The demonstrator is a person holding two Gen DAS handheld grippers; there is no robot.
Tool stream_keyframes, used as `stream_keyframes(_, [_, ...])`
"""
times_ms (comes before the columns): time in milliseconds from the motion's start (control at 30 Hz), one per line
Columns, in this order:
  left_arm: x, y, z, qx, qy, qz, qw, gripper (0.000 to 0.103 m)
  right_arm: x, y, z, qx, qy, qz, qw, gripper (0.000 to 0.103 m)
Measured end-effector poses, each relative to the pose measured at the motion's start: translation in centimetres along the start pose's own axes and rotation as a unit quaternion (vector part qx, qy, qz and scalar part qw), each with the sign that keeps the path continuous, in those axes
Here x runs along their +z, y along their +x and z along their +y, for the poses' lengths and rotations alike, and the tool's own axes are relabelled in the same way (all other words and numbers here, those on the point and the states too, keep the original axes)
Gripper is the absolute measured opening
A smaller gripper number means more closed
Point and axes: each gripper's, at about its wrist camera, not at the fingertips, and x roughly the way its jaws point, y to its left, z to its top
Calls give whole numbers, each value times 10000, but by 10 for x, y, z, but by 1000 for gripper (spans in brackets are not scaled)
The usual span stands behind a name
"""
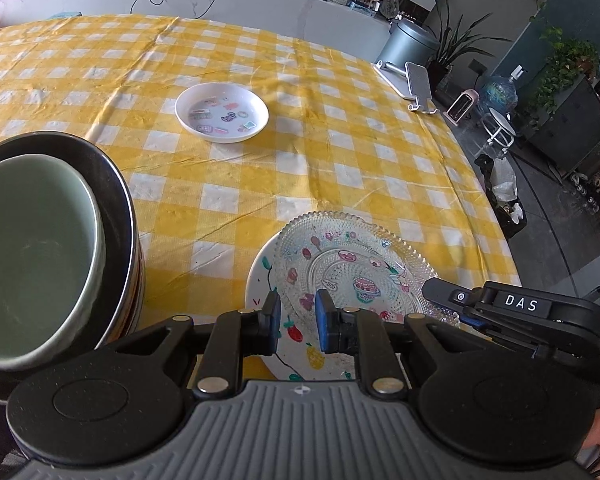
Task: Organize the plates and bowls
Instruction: 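Lower the glass plate onto the 'Fruity' plate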
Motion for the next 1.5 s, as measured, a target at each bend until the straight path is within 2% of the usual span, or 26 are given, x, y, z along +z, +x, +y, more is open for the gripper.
stream_keyframes(767, [-8,11,4,224,216,79,9995,20,-10,9,24,-527,-841,-60,9950,15])
stream_keyframes(1500, [-18,13,-11,671,1027,13,9924,20,-24,14,45,-1050,-1612,-167,9812,16])
